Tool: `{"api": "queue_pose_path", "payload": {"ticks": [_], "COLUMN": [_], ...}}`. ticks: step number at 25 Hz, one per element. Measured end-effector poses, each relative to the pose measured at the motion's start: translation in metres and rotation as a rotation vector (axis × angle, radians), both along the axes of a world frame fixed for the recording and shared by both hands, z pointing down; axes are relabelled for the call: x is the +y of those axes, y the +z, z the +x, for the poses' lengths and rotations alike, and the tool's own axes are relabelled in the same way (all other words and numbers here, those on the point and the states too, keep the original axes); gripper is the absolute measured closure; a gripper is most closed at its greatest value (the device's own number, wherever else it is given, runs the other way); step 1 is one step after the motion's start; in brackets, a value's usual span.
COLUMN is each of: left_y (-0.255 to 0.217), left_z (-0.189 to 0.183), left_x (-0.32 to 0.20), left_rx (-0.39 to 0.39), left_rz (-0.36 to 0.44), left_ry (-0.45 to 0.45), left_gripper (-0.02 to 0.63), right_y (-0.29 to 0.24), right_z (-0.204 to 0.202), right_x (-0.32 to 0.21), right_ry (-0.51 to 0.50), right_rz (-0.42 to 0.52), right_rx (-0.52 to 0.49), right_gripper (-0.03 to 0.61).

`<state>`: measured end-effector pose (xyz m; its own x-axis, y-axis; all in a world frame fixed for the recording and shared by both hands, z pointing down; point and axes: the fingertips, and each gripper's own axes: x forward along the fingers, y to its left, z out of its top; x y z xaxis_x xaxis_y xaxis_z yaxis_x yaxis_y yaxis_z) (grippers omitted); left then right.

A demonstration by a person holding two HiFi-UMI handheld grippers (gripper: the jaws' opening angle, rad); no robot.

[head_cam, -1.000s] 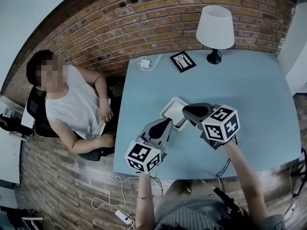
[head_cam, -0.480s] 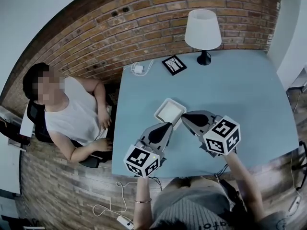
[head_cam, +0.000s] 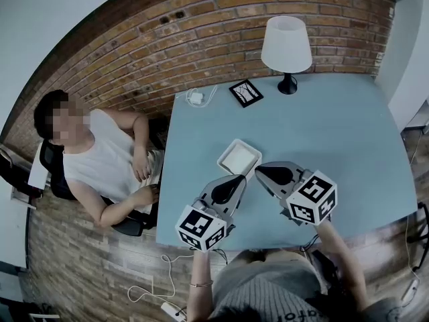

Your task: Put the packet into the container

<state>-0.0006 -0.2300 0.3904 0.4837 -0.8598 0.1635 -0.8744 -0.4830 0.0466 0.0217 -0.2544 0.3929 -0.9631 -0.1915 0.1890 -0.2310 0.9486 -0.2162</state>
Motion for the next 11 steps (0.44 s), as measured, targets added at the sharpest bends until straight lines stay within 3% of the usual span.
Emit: {"api": "queue_pose_path", "payload": {"ticks": [11], "left_y": [0.0038], "left_z": [-0.0011], "left_x": [-0.0007], "left_rx": [0.013], "left_rz": [-0.006], "left_ry": [0.008], "left_gripper": [0.606], "right_y": [0.0058], "right_z": [-0.0004], "right_x": [0.0030], "right_ry": [-0.008], "right_rz": [-0.007], "right_rx": [0.002], "right_gripper": [0.566]}}
